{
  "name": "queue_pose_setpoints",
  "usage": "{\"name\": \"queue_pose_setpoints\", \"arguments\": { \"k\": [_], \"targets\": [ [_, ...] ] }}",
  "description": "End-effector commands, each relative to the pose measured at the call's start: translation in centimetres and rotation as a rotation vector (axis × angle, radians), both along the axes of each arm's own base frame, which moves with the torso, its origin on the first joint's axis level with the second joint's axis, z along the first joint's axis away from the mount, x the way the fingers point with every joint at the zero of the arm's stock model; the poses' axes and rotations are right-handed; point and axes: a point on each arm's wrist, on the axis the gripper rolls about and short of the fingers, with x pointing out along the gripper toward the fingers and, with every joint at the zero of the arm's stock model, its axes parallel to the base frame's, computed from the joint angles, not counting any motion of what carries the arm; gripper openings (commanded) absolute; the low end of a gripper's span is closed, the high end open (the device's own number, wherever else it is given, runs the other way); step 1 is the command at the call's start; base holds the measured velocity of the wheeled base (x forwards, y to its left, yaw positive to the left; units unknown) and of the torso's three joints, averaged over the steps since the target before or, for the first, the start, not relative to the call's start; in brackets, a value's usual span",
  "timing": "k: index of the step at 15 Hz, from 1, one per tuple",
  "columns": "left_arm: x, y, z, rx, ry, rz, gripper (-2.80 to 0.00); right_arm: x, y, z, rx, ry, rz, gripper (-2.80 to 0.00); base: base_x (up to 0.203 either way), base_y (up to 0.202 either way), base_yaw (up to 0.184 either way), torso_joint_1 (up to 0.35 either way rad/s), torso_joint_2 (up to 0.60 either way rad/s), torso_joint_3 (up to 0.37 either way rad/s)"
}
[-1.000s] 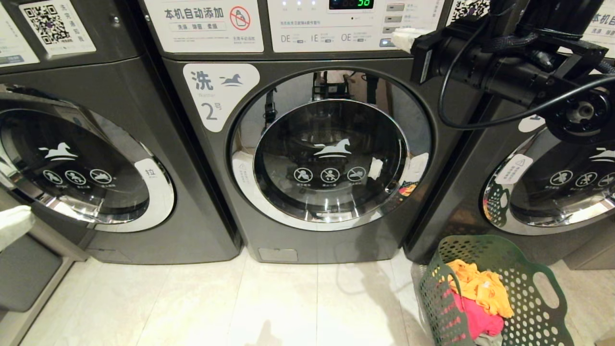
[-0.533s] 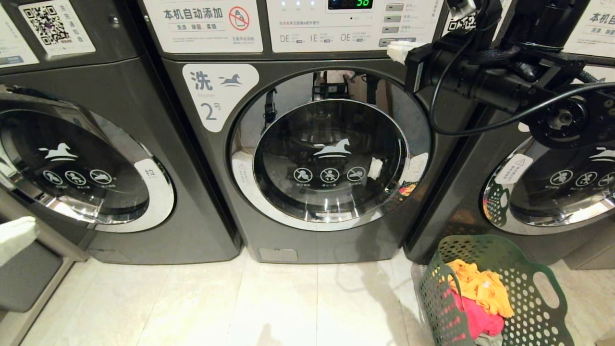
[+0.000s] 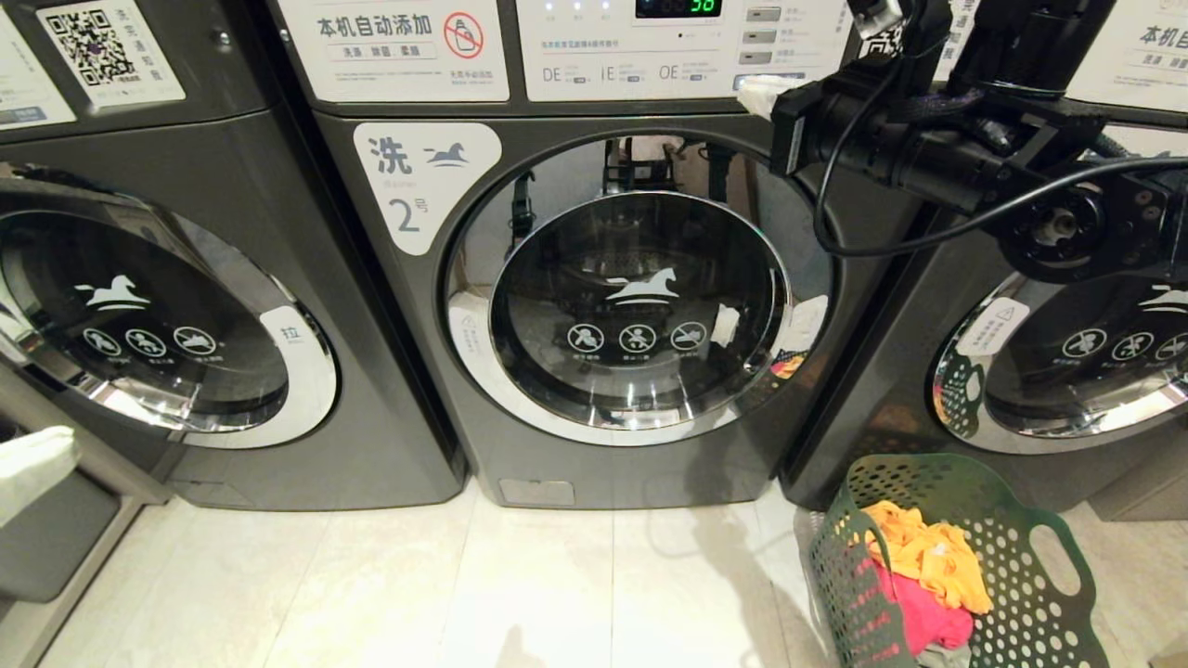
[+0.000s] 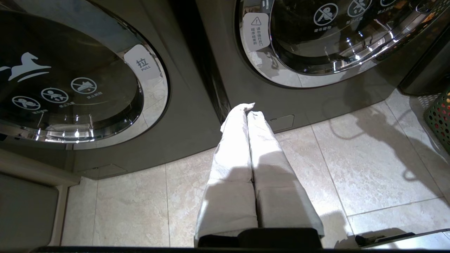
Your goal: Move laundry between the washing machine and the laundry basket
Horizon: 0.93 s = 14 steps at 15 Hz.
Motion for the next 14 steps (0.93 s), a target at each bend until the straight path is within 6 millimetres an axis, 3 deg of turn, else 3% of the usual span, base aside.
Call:
{"name": "queue_pose_setpoints", "arguments": {
  "k": [1, 14],
  "targets": [
    [0.0, 0.0, 0.0, 0.001, 0.0, 0.002, -2.8, 0.1, 0.0, -0.1, -0.001, -0.003, 0.001, -2.8, 0.0, 0.0, 0.0, 0.0, 0.0, 0.0],
    [-0.5, 0.2, 0.1, -0.004, -0.021, 0.001, -2.8, 1.1, 0.2, 0.9, 0.012, -0.039, -0.005, -2.8, 0.0, 0.0, 0.0, 0.0, 0.0, 0.0]
  ]
}}
